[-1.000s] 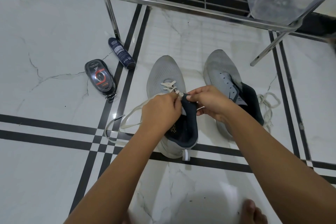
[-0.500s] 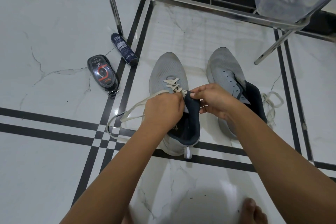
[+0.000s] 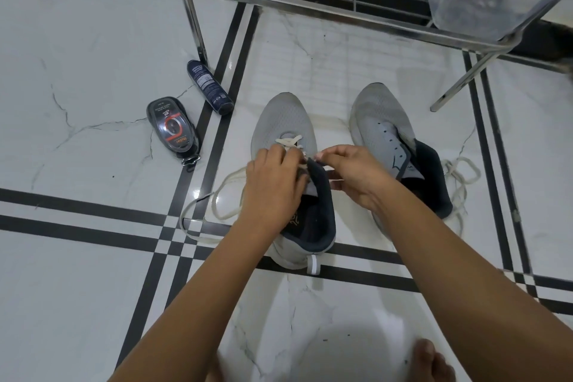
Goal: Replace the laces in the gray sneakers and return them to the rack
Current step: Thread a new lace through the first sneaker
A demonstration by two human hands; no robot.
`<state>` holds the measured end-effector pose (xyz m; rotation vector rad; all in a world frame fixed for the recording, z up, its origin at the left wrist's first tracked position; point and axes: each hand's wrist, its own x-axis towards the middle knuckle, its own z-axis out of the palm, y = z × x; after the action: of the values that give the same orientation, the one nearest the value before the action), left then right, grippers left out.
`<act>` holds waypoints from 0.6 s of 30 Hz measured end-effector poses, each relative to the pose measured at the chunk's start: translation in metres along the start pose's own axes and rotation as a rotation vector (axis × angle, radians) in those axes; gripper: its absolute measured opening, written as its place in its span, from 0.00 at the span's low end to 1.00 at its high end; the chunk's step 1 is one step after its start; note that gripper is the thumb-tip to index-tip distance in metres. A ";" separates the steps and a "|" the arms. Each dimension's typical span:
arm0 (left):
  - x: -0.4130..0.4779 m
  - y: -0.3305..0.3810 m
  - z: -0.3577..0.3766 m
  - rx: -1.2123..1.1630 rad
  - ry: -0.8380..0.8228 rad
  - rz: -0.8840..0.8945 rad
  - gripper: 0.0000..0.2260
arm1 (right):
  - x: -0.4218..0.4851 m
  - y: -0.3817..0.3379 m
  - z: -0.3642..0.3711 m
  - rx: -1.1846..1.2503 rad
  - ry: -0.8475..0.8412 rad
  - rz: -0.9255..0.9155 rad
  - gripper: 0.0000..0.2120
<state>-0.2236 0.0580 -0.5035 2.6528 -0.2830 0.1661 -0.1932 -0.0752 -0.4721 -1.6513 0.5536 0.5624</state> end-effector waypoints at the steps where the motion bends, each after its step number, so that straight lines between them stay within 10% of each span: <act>1: -0.004 -0.001 0.003 0.013 0.067 -0.016 0.13 | 0.000 -0.001 -0.001 0.118 0.008 0.001 0.08; 6: -0.012 -0.007 0.003 -0.057 0.230 -0.092 0.13 | -0.006 -0.019 -0.042 0.830 0.064 -0.040 0.14; 10: -0.011 -0.005 0.000 -0.166 0.206 -0.069 0.10 | -0.010 -0.019 -0.034 -0.640 -0.129 0.000 0.08; 12: -0.012 -0.006 -0.002 -0.266 0.133 -0.115 0.08 | -0.009 -0.022 -0.025 -0.756 -0.258 -0.075 0.04; 18: -0.011 -0.010 0.000 -0.346 0.042 -0.212 0.08 | -0.020 -0.036 -0.051 0.782 -0.190 -0.141 0.11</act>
<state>-0.2321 0.0684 -0.5095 2.3126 -0.0120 0.0936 -0.1824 -0.1200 -0.4247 -0.8749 0.4337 0.3280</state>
